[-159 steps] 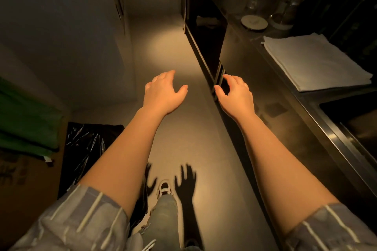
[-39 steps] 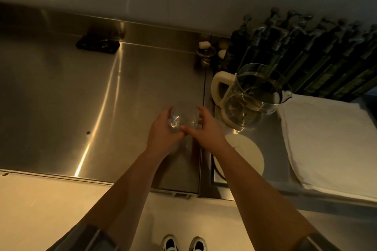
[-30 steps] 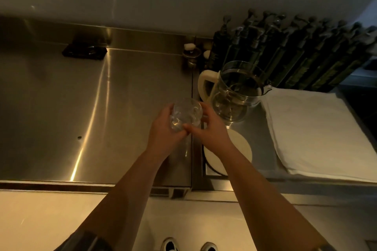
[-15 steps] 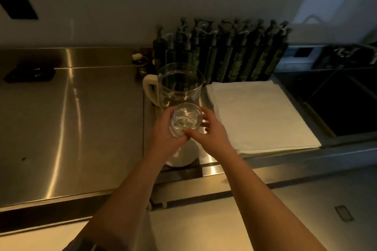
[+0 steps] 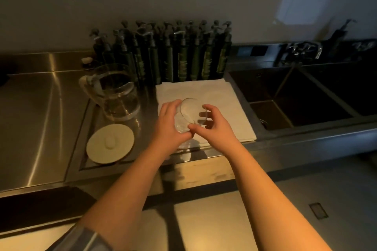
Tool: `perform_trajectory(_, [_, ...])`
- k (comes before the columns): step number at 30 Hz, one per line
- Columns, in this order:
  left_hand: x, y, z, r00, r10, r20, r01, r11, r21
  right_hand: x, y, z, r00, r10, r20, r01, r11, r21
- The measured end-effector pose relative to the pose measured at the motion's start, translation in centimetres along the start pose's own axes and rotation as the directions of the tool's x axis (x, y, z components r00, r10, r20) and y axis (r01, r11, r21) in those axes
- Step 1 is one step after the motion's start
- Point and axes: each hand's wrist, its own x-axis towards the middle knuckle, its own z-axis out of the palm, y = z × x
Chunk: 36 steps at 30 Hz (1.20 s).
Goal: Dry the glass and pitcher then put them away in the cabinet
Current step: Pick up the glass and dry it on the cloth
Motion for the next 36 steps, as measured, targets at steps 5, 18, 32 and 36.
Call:
perform_trajectory(5, [1.1,2.9,3.2,0.994,0.099,0.051,-0.103,0.991,0.091,0.6,1.0,-4.9,1.0,-0.003,0.016,0.004,0.997,-0.078])
perform_trajectory(18, [8.8,3.9,7.5,0.945,0.236,0.228,-0.281,0.941,0.188,8.4,2.5,-10.5,0.998,-0.066,0.023,0.069,0.96,-0.27])
perform_trajectory(32, [20.7,1.1,8.1,0.896,0.077,0.438,-0.091,0.996,0.012,17.9,5.4,-13.7,0.993,0.008,0.121,-0.026,0.988,0.15])
perform_trajectory(36, [22.1,1.3,8.9,0.881,0.091,0.465,-0.063,0.995,-0.075,19.6,6.2,-15.8,0.97,0.049,0.239,-0.089,0.984,0.156])
